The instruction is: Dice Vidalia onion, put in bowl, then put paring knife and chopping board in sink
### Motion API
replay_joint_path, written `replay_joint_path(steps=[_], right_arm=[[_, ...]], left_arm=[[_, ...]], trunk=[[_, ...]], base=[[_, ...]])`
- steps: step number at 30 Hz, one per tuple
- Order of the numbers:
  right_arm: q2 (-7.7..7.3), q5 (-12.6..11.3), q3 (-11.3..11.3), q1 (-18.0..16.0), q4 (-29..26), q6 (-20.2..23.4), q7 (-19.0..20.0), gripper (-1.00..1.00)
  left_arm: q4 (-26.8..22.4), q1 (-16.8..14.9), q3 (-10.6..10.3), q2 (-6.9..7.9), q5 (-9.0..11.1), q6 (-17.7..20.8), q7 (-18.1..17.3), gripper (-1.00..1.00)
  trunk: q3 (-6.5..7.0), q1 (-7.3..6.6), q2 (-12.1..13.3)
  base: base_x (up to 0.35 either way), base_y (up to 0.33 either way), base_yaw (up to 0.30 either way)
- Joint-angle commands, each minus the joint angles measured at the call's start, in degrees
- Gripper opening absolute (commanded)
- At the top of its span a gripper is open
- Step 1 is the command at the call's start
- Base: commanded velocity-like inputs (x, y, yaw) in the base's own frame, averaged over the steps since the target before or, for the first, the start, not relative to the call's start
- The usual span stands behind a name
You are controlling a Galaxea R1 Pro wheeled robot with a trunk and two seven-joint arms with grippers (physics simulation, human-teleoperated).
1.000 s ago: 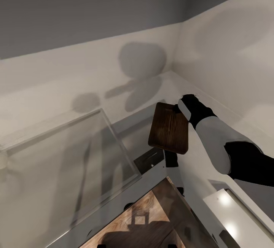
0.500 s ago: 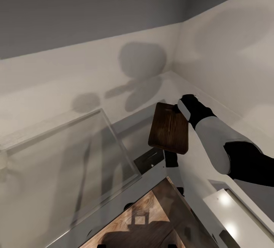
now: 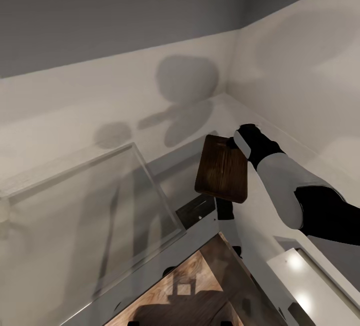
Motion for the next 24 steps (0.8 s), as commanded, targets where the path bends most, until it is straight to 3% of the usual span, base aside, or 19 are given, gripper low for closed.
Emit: replay_joint_path(steps=[1, 19, 20, 24], right_arm=[[-0.05, -0.90, 0.43, 0.00, 4.39, 0.31, -0.47, 1.00], [-0.15, -0.79, 0.29, 0.00, 4.37, 0.85, -0.47, 1.00], [-0.15, -0.80, 0.33, 0.00, 4.37, 1.39, -0.47, -1.00], [-0.15, -0.81, 0.36, 0.00, 4.36, 1.77, -0.47, -1.00]], left_arm=[[-0.09, 0.04, -0.39, 0.05, 0.37, -0.10, 0.47, 1.00], [-0.09, 0.02, -0.39, 0.05, 0.37, -0.10, 0.49, 1.00], [-0.09, 0.02, -0.39, 0.05, 0.37, -0.11, 0.48, 1.00], [-0.09, 0.02, -0.39, 0.05, 0.37, -0.10, 0.47, 1.00]], trunk=[[-0.09, 0.04, -0.07], [-0.09, 0.04, -0.07], [-0.09, 0.04, -0.07], [-0.09, 0.04, -0.07]], base=[[0.000, 0.000, 0.000], [0.000, 0.000, 0.000], [0.000, 0.000, 0.000], [0.000, 0.000, 0.000]])
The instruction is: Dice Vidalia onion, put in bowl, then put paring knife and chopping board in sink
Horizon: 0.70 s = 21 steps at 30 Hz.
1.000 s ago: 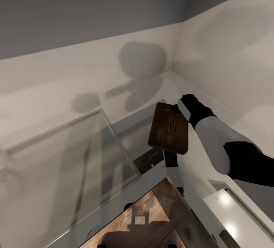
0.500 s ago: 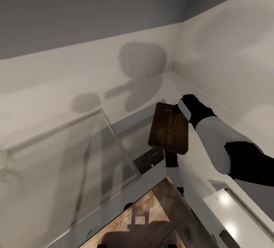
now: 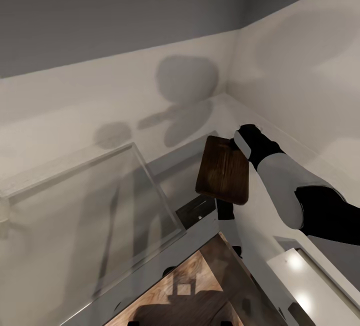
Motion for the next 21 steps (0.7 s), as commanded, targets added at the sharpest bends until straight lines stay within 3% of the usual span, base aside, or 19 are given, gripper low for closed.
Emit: replay_joint_path(steps=[1, 17, 21], right_arm=[[-0.04, -1.18, 0.38, 0.00, 4.08, 0.22, -0.44, -1.00], [-0.11, -1.10, 0.29, 0.00, 4.15, 0.32, -0.50, -1.00], [-0.04, -1.01, 0.21, 0.00, 4.00, 2.06, -0.44, -1.00]], left_arm=[[-0.07, 0.02, -0.39, 0.05, 0.37, -0.10, 0.47, 1.00], [-0.55, 0.02, -0.30, 0.05, 0.33, -0.10, 0.47, 1.00], [-0.18, 0.02, -0.31, 0.13, 0.37, -0.10, 0.47, 1.00]], trunk=[[-0.09, 0.05, -0.07], [-0.09, 0.05, -0.07], [-0.09, 0.05, -0.07]], base=[[0.000, 0.000, 0.000], [0.000, 0.000, 0.000], [0.000, 0.000, 0.000]])
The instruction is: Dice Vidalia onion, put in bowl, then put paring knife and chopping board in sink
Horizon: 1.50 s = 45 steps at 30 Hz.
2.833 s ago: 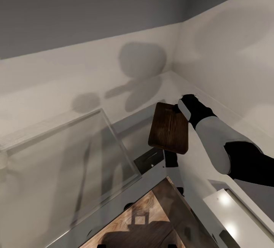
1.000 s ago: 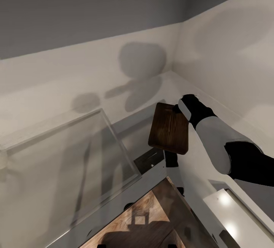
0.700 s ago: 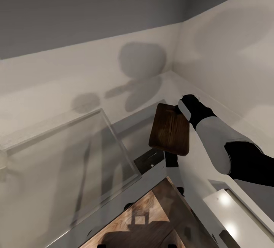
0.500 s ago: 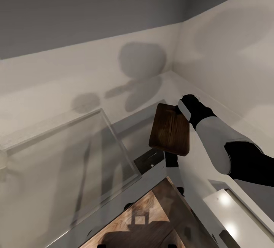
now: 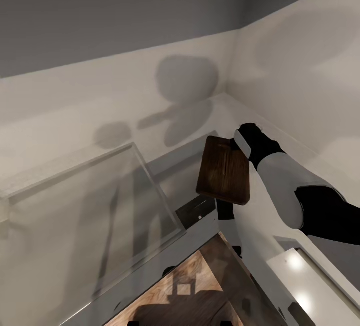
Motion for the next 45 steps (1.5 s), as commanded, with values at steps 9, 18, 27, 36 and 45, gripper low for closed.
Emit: replay_joint_path(steps=[9, 18, 27, 36, 45], right_arm=[[-0.09, -1.68, 0.01, 0.00, 4.67, 0.13, -0.23, -1.00], [-0.01, -1.76, -5.03, 0.00, 4.66, 0.20, -0.31, -1.00], [-0.09, -1.62, -5.44, 0.00, 4.66, 0.56, -0.32, -1.00], [-0.09, -1.57, -5.71, 0.00, 3.96, 3.33, -0.37, -1.00], [-0.04, -1.51, -5.70, 0.00, 2.77, 3.53, -0.54, -1.00]], left_arm=[[-0.08, 0.02, -0.39, 0.06, 0.38, -0.10, 0.47, 1.00], [-0.20, 0.02, -0.39, 0.00, 0.37, -0.10, 0.47, 1.00], [-0.11, 0.02, -0.39, -0.02, 0.38, -0.10, 0.46, 1.00], [-0.06, 0.02, -0.39, -0.03, 0.38, -0.10, 0.38, 1.00], [0.01, 0.02, -0.39, -0.03, 0.38, -0.10, 0.38, 1.00]], trunk=[[-0.09, 0.04, -0.08], [-0.09, 0.04, -0.08], [0.08, 0.04, -0.08], [0.85, 0.04, -0.08], [1.67, 0.04, -0.08]], base=[[0.000, 0.000, 0.000], [0.000, 0.000, 0.000], [0.000, 0.000, 0.000], [-0.017, 0.070, 0.000], [-0.109, 0.242, 0.000]])
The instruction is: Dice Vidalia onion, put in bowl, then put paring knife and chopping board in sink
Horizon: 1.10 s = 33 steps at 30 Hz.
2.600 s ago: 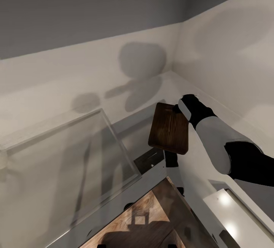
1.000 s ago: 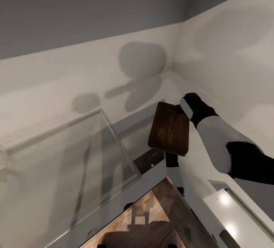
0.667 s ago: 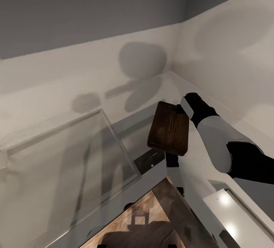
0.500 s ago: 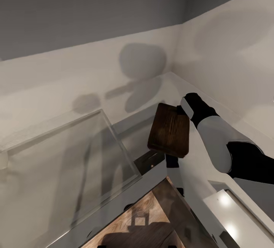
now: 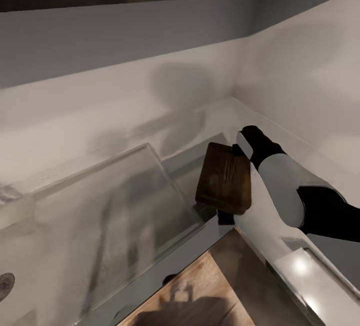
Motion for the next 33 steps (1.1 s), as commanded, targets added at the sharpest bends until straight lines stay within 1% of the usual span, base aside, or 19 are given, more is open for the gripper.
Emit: replay_joint_path(steps=[1, 5, 12, 21, 28, 33], right_arm=[[0.08, -3.31, -0.72, 0.00, 0.70, -0.45, -0.34, -1.00], [0.09, -3.31, -0.71, 0.00, 0.68, -0.44, -0.35, -1.00], [0.09, -3.31, -0.71, 0.00, 0.68, -0.41, -0.36, -1.00], [0.21, -3.34, -0.66, 0.00, 0.67, -0.37, -0.36, -1.00], [0.47, -3.32, -0.66, 0.00, 0.67, -0.35, -0.36, -1.00], [0.54, -3.31, -0.66, 0.00, 0.67, -0.35, -0.36, -1.00]], left_arm=[[-0.07, 0.01, -0.44, 0.07, 0.38, -0.10, 0.48, 1.00], [-0.07, 0.01, -0.44, 0.07, 0.38, -0.10, 0.45, 1.00], [0.01, 0.01, -0.52, 0.07, 0.38, -0.10, 0.43, 1.00], [0.06, 0.01, -0.53, 0.05, 0.38, -0.10, 0.41, 1.00], [1.32, 0.01, -0.51, -0.02, 0.38, -0.10, 0.40, 1.00], [1.48, 0.01, -0.51, -0.02, 0.38, -0.10, 0.39, 1.00]], trunk=[[0.00, 0.04, -0.07], [0.37, 0.04, -0.07], [1.00, 0.04, -0.07], [1.82, 0.04, -0.07], [2.46, 0.04, -0.07], [2.92, 0.04, -0.07]], base=[[-0.129, 0.261, 0.000], [-0.147, 0.198, 0.000], [-0.245, 0.032, 0.000], [-0.318, 0.002, 0.000], [-0.336, 0.002, 0.000], [-0.331, 0.088, 0.000]])
